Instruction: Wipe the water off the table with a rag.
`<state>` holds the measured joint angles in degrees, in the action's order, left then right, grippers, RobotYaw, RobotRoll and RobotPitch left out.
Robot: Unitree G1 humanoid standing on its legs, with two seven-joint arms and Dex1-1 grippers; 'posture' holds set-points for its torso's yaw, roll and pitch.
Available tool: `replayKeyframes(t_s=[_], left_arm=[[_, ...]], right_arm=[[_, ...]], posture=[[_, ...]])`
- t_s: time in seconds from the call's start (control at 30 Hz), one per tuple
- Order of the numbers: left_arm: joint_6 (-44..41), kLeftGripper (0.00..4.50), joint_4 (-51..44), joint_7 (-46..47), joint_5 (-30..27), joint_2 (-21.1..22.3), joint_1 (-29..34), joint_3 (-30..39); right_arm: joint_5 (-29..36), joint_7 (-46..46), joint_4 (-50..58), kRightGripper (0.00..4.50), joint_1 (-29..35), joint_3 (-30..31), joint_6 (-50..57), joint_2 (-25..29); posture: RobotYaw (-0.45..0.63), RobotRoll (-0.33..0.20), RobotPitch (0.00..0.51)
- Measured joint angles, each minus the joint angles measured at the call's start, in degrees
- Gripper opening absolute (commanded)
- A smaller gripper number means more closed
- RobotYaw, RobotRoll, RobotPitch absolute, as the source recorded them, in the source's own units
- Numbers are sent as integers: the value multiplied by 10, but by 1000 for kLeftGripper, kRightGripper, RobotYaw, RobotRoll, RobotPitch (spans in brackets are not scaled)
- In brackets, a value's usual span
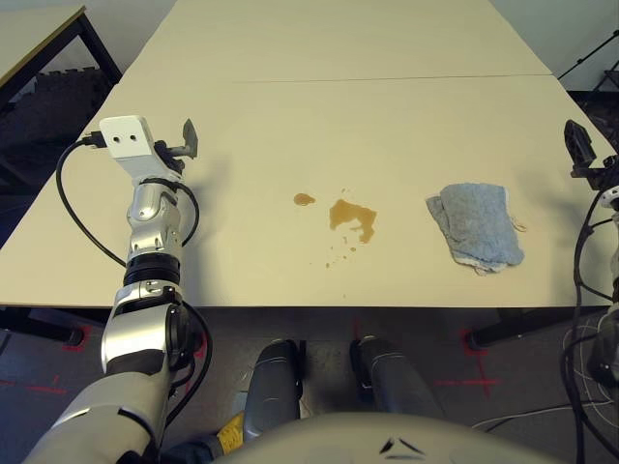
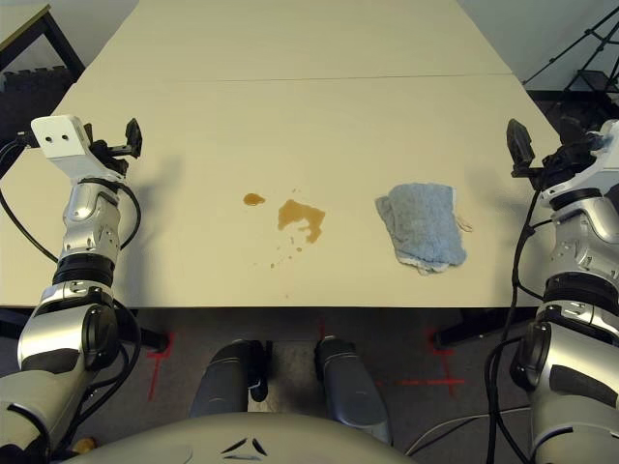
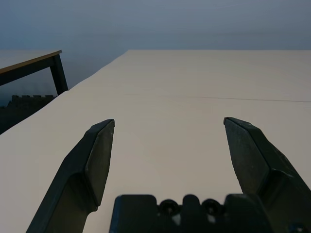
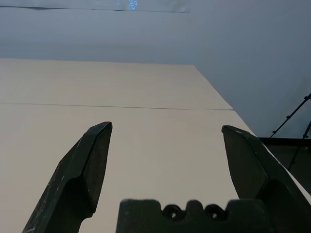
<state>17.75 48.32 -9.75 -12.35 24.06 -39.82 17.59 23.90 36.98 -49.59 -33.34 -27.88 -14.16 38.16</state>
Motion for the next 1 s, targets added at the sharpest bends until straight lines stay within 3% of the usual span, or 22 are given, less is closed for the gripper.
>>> replayKeyframes(t_s=[0.53, 0.77, 1.0], left_arm=[[0, 4486, 0, -28, -5, 0, 0, 0], [-74, 4486, -41, -197, -55, 21, 1, -5], [-227, 4486, -202, -450, -144, 84, 68, -41]], right_arm=[[0, 1, 2, 4500, -4, 0, 5, 0], [1, 5, 27, 4500, 5, 0, 31, 11], [1, 9, 57, 4500, 25, 0, 46, 16]], posture=[[-231, 0, 130], [-248, 0, 140], [-244, 0, 148]])
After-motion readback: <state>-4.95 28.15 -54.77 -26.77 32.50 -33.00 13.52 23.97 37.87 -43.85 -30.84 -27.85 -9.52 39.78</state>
